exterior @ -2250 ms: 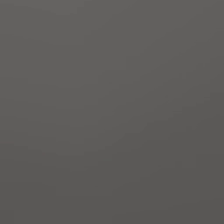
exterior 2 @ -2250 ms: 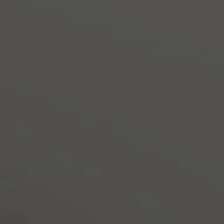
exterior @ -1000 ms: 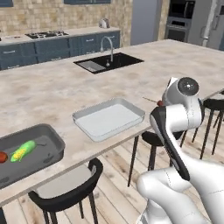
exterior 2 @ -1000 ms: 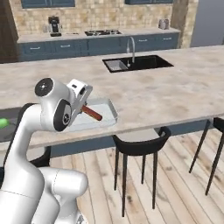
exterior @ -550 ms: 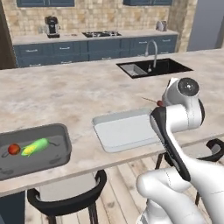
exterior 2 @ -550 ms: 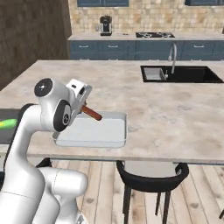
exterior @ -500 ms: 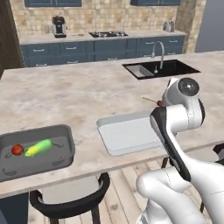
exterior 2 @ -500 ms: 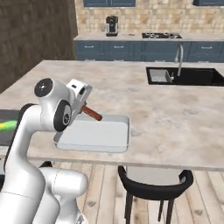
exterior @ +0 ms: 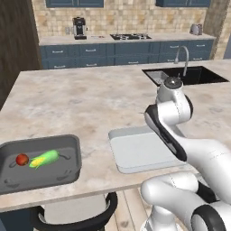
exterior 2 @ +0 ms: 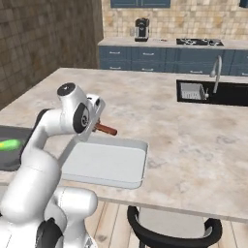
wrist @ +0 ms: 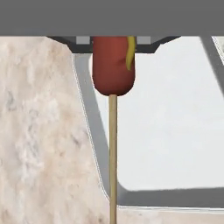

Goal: Place the cold items (apple and corn) from the fridge in one tupperware on the dining counter. Place the warm items (hot dog and kebab skewer) in the stove area in another tupperware.

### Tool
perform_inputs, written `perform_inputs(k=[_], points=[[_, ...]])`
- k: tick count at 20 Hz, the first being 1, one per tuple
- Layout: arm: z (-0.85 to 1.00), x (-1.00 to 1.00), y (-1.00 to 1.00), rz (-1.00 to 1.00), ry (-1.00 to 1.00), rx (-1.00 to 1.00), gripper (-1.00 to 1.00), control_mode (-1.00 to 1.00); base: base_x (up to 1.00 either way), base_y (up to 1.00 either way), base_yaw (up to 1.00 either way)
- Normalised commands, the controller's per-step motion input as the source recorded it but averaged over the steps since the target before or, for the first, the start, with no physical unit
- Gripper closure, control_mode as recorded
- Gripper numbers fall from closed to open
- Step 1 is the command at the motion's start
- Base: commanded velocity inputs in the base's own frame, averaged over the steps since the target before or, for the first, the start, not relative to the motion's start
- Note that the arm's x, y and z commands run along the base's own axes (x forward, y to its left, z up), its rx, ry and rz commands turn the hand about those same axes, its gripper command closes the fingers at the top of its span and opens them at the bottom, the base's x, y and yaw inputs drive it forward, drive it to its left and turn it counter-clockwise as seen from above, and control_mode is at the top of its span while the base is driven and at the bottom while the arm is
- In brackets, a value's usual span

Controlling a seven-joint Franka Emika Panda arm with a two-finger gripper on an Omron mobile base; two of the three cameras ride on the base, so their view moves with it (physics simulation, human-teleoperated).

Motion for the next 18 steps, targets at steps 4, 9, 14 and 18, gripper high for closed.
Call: perform_inputs(k=[4, 9, 14, 18], points=[[-0.62, 0.35, 0.06, 0.13, 0.35, -0.31, 1.00, -1.00, 0.00, 0.00, 0.00], [-0.72, 0.11, 0.02, 0.00, 0.02, -0.03, 1.00, -1.00, 0.00, 0.00, 0.00], [-0.62, 0.00, 0.00, 0.00, 0.00, 0.00, 1.00, -1.00, 0.00, 0.00, 0.00], [-0.48, 0.00, -0.07, 0.04, 0.01, 0.08, 1.00, -1.00, 0.00, 0.00, 0.00]])
